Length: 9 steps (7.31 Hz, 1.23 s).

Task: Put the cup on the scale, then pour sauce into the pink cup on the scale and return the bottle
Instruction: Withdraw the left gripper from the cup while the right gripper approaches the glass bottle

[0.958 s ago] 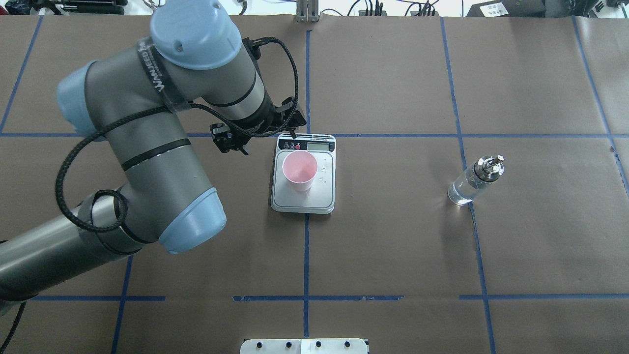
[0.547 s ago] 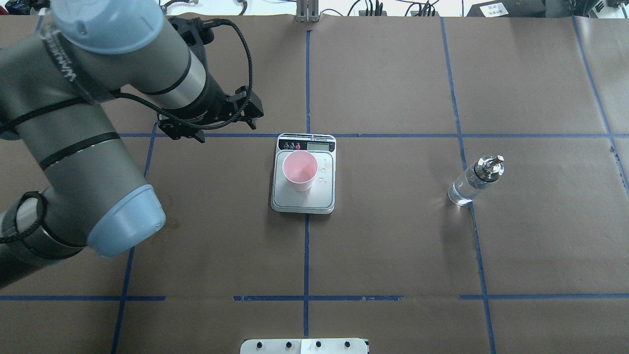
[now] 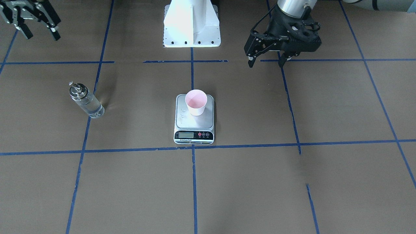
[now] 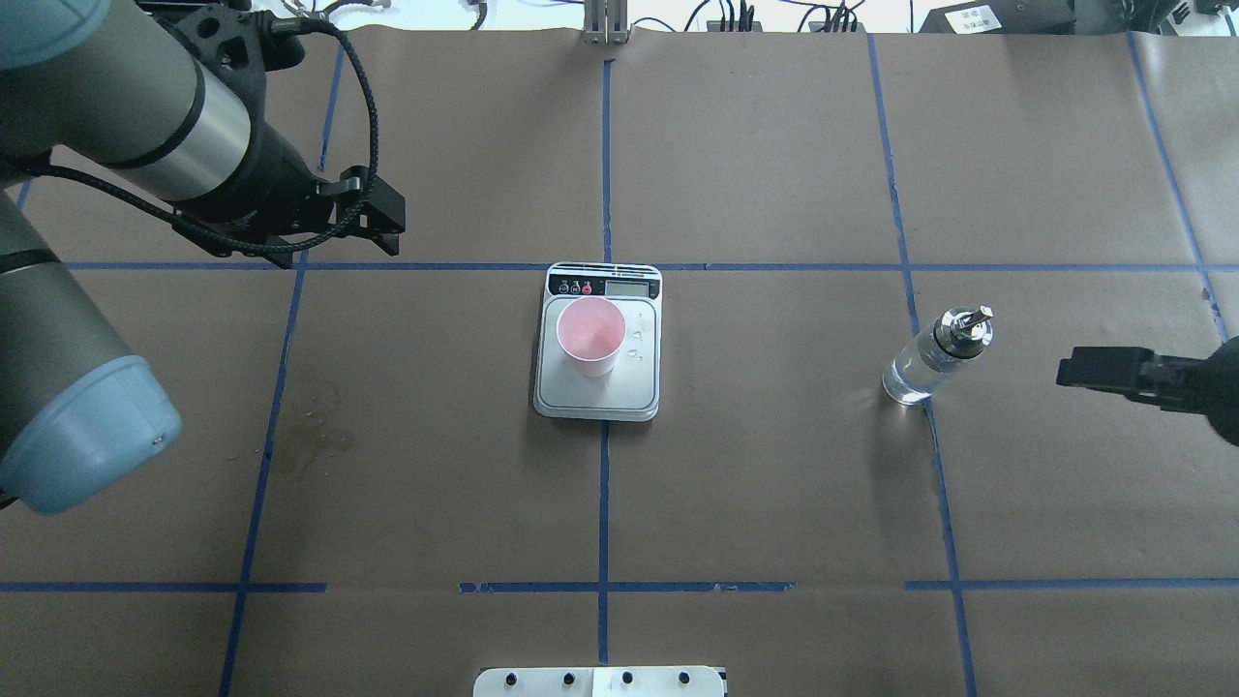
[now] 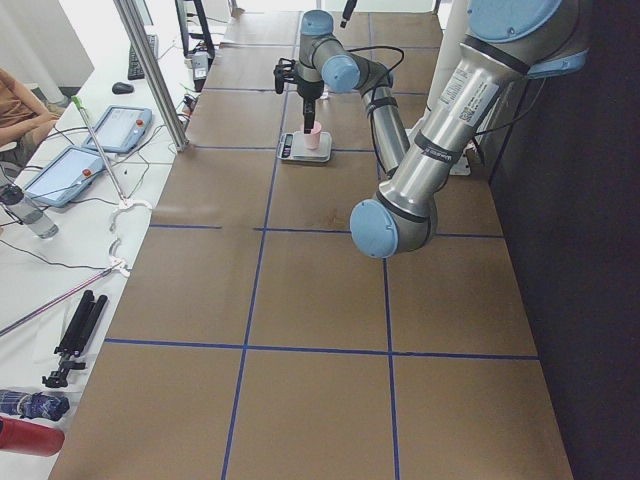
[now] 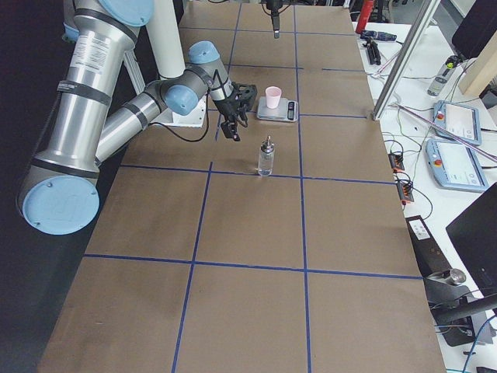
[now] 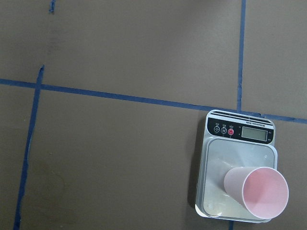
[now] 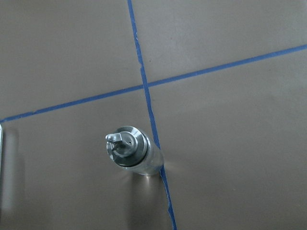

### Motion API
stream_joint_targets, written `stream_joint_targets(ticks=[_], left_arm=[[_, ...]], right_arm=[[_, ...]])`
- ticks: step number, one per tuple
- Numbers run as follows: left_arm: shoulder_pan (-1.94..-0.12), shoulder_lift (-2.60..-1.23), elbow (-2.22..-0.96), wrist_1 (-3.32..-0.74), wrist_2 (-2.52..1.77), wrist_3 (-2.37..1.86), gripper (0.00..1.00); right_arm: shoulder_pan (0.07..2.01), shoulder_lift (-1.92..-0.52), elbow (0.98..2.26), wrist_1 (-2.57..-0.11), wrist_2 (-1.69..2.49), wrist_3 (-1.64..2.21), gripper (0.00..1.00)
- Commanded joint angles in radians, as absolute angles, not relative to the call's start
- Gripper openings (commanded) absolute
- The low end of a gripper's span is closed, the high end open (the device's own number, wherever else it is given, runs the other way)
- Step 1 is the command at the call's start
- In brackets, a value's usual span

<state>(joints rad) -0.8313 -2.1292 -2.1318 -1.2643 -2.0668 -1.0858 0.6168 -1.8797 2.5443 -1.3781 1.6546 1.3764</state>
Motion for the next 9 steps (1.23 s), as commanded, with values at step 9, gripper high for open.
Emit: stream_joint_targets(ticks=[9], left_arm=[[-0.955,-1.833,-2.204,-1.278,-2.043,-0.427,1.00]], right_arm=[[0.032,-1.820,2.182,-1.306,0.597,1.703,1.00]])
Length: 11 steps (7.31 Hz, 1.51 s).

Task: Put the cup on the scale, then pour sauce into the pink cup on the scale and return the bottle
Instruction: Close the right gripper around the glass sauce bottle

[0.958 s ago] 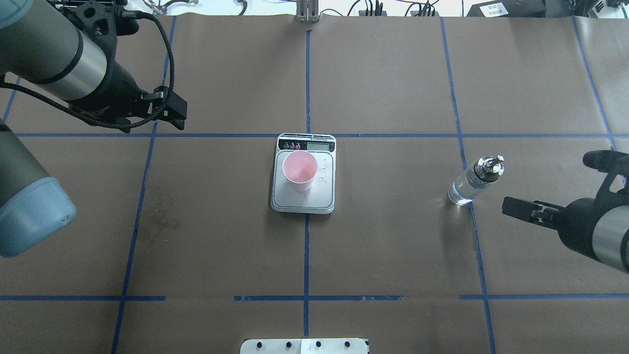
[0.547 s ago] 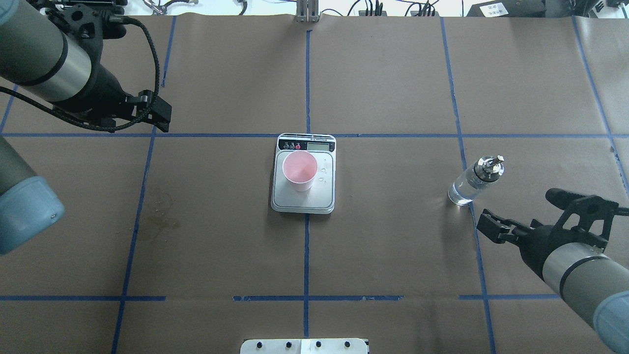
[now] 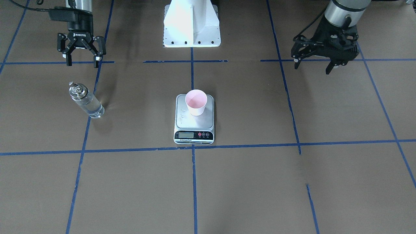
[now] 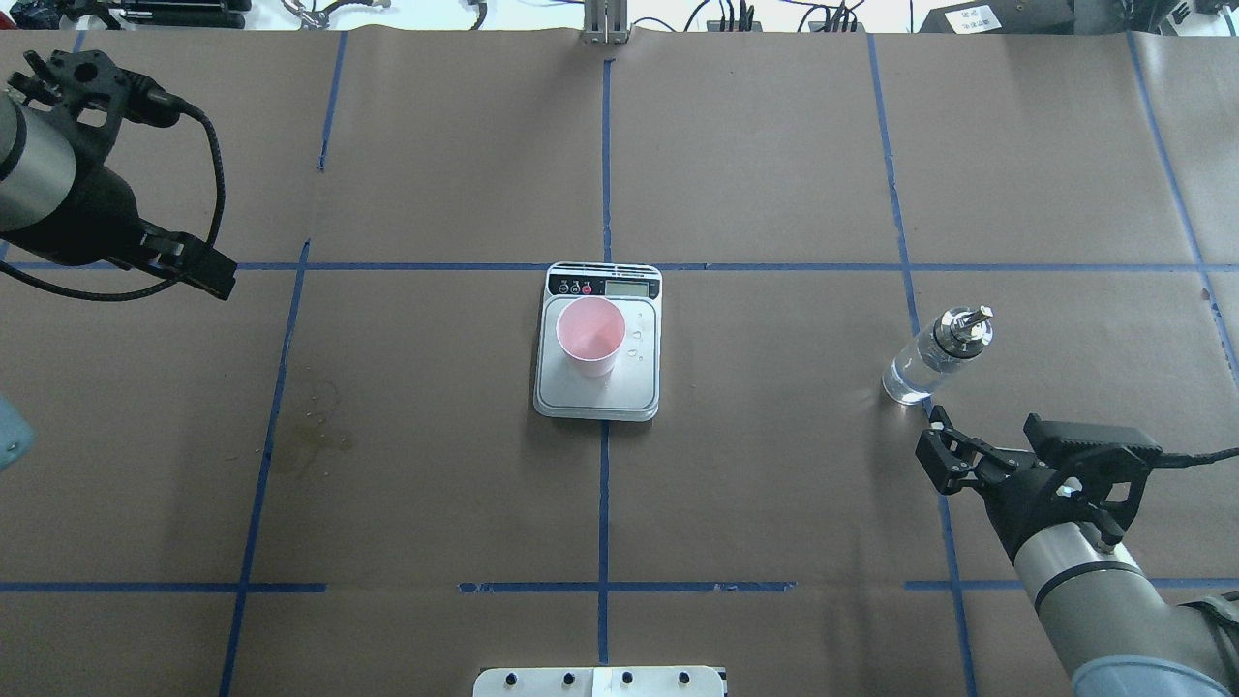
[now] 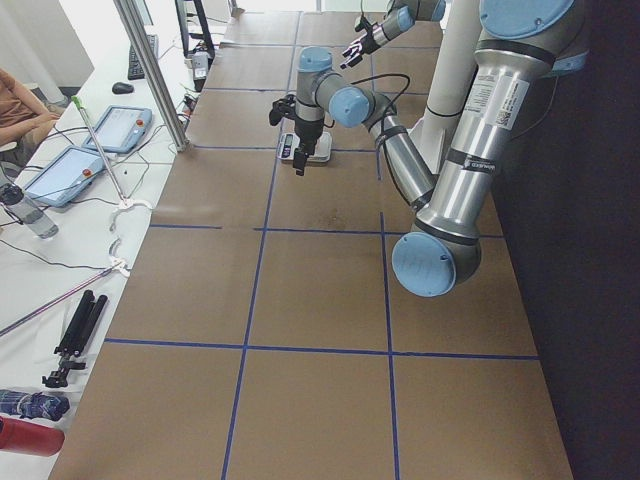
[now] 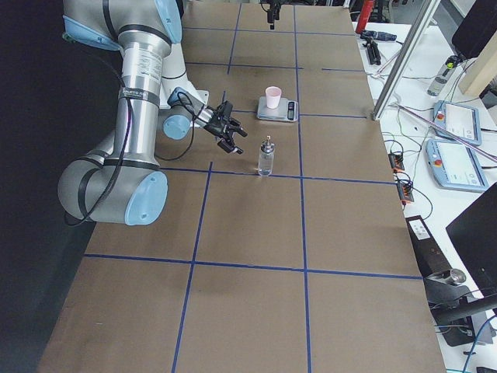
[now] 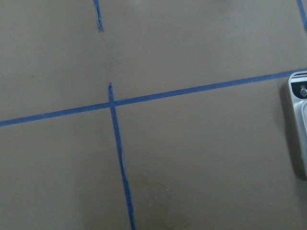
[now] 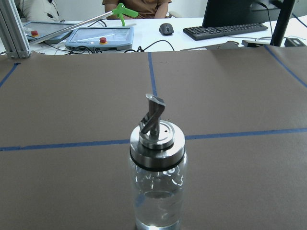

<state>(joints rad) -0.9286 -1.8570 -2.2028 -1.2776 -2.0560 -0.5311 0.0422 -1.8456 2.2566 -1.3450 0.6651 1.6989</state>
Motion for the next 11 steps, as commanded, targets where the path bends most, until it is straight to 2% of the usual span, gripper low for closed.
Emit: stream_joint_targets(ticks=[1,2,5,11], left_arm=[[-0.997,-1.777,-2.206,-1.278,-2.022,-0.202,1.00],[-1.044,-1.751,-2.203,-1.278,-2.025,-0.131,1.00],[-1.063,-1.730,-2.160,-1.304,-1.958,0.010,1.00],[-1.092,-1.726,-2.134,-1.307,-1.957,0.034,1.00]], right_arm=[[0.031,-1.818,2.077,-1.134,0.560,1.684,1.00],[0.026,-1.813,2.003,-1.024,0.534,1.633,1.00],[0.026,-1.738,1.909,-1.002,0.486,1.589,1.00],[0.070,-1.741,1.884,-1.000,0.491,1.543,1.00]])
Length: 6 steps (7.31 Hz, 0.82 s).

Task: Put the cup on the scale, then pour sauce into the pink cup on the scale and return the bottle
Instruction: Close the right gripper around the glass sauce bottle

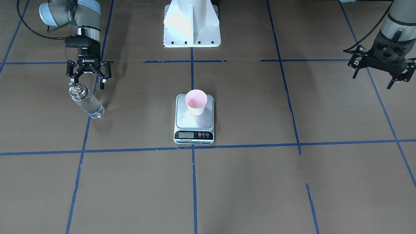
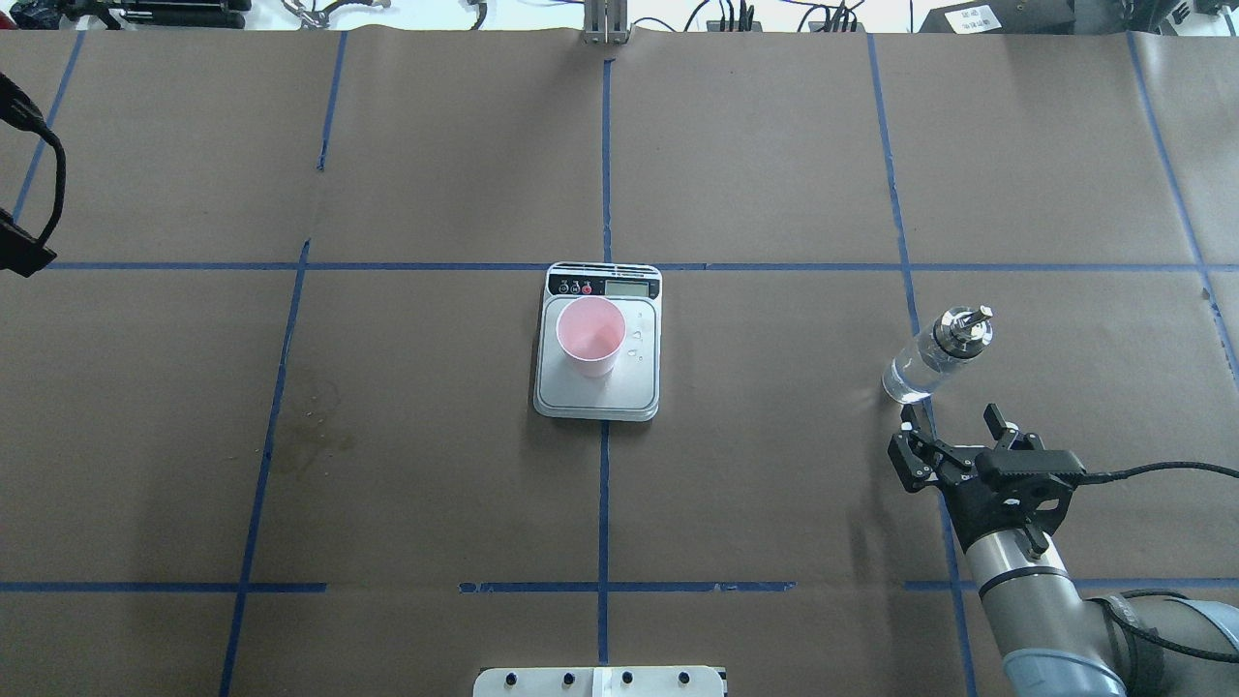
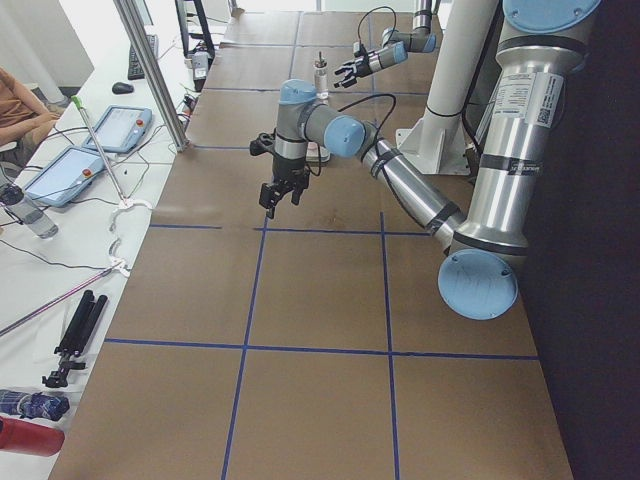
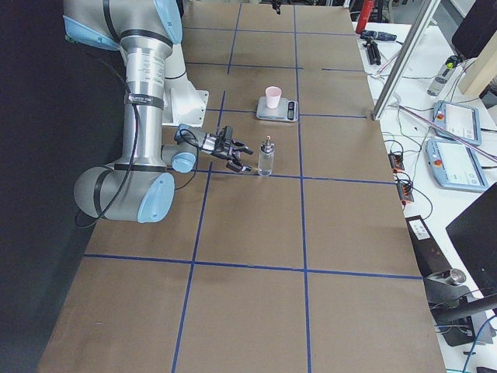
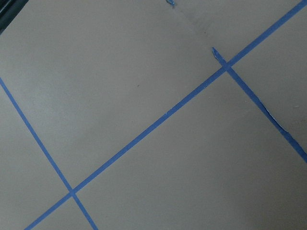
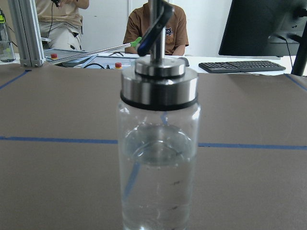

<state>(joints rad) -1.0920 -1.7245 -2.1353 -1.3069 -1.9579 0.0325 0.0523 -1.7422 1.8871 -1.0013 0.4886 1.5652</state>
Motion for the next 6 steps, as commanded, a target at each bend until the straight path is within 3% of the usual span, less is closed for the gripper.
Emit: stream_joint_targets(ticks=[1,6], left_arm=[[-1.092,-1.726,-2.134,-1.308,-1.957,0.034,1.00],[-1.098,-1.727,-2.137,-1.308,-1.957,0.034,1.00]], right_arm=[[0.084,-1.741,1.884,-0.999,0.494,1.539,1.00],[0.124,-1.654,1.810,-0.997,0.505,1.528,1.00]])
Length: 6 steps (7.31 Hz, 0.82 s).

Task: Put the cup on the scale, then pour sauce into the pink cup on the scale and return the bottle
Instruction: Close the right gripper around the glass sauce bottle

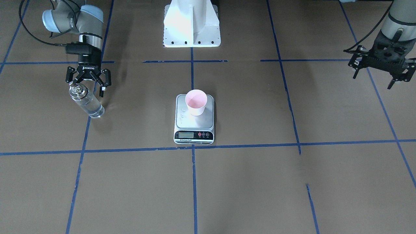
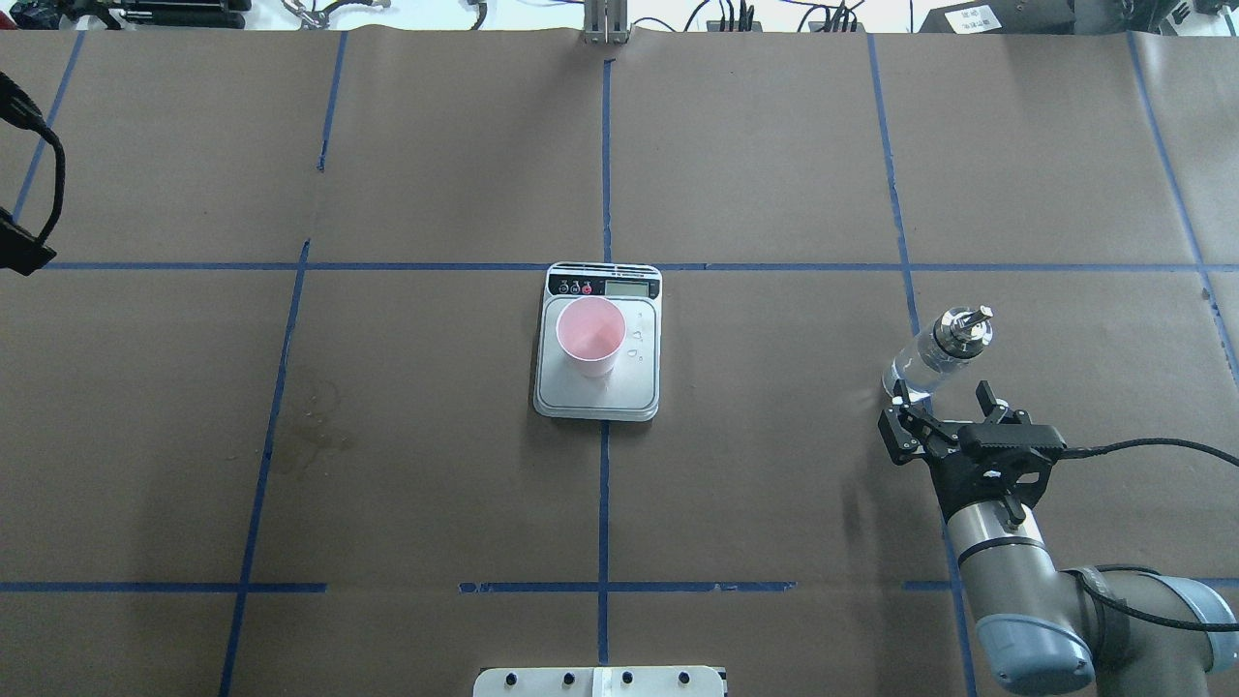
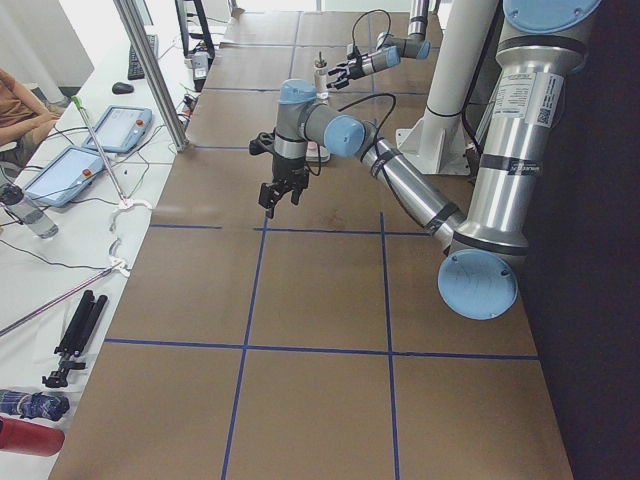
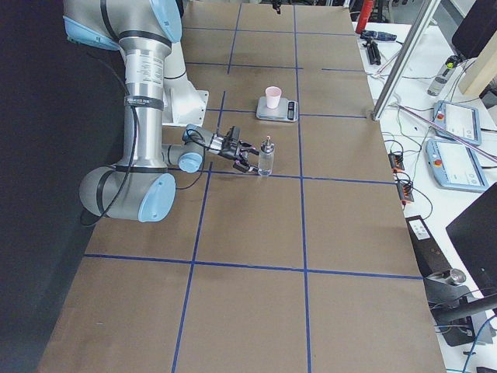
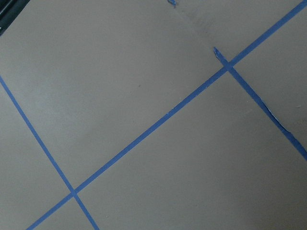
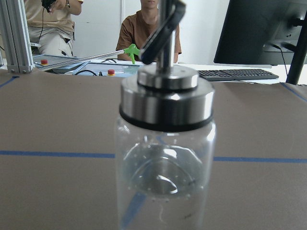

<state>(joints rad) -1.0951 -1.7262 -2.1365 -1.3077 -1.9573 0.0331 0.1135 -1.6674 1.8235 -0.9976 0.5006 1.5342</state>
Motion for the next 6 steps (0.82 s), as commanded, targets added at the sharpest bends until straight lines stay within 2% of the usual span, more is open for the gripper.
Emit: stream_joint_targets(ticks=[1,6], left_arm=[[-1.100,-1.727,-2.137,-1.308,-1.957,0.034,1.00],[-1.115,-1.738,-2.138,-1.307,-1.957,0.028,1.00]], right_arm=[[0.133,-1.654,1.810,-0.997,0.508,1.526,1.00],[0.164,-1.646,1.807,-0.996,0.540,1.500,1.00]])
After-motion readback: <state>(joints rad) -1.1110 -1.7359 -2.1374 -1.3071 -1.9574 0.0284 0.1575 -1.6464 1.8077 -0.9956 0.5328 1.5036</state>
